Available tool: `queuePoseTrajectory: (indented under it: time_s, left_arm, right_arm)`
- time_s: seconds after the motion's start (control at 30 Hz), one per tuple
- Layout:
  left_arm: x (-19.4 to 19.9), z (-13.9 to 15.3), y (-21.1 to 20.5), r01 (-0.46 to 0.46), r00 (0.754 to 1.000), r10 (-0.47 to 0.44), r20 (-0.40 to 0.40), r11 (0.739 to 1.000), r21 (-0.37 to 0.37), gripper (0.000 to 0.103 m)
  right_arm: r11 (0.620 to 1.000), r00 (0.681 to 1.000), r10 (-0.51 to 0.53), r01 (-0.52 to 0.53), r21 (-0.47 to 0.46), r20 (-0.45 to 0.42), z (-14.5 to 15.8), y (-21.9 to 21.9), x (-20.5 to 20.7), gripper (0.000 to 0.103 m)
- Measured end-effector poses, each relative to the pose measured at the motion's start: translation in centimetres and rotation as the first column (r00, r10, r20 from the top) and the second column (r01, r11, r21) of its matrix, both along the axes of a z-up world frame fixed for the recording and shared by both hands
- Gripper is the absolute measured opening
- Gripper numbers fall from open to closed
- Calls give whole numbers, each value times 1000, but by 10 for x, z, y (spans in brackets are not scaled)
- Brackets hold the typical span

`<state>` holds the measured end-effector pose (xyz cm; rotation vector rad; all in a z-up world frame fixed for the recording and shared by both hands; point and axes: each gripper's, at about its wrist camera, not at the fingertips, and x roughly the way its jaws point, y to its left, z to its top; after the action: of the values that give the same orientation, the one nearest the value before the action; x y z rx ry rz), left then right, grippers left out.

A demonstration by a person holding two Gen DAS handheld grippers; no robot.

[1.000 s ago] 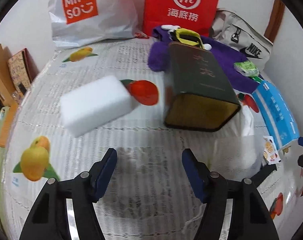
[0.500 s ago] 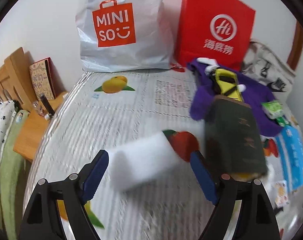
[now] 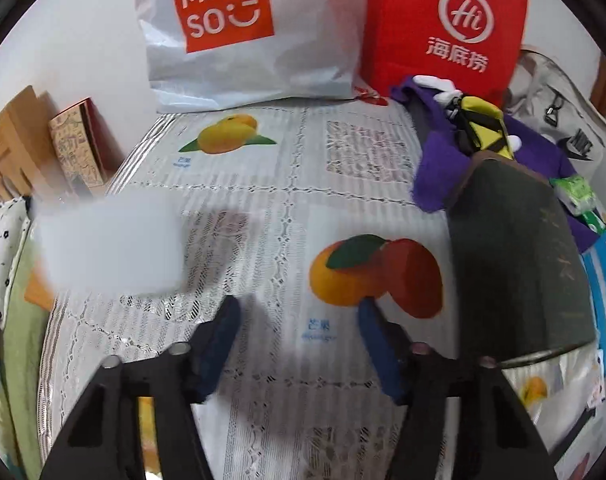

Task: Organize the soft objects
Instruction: 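Lift the white sponge with the left tool and hold it above the bed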

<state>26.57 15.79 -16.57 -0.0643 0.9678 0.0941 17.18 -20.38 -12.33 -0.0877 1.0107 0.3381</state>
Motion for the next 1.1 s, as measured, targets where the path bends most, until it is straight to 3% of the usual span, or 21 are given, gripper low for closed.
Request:
queuePoseTrajectory:
  time_s: [0.23, 0.43, 0.57, 0.8, 1.1]
  left_arm:
    - [-26, 0, -21, 74, 997, -74, -9, 997, 15, 50]
    - [-56, 12, -12, 53, 998, -51, 30, 997, -54, 52]
    - [-61, 29, 14, -31, 995, 31, 93, 1000, 0, 80]
    - [-35, 38, 72, -83, 991, 77, 105, 995, 56, 82]
    - [2, 23, 105, 10, 995, -22, 98, 993, 118, 82]
  right_arm:
    - [1000, 1000, 18, -18, 4, 0, 0, 4, -1, 88]
    - [998, 998, 59, -59, 3, 27, 14, 15, 3, 88]
    - [997, 995, 77, -77, 9, 61, 23, 22, 0, 88]
    - [998, 998, 59, -59, 3, 36, 16, 29, 3, 88]
    - [999, 999, 32, -31, -31, 20, 11, 45, 18, 88]
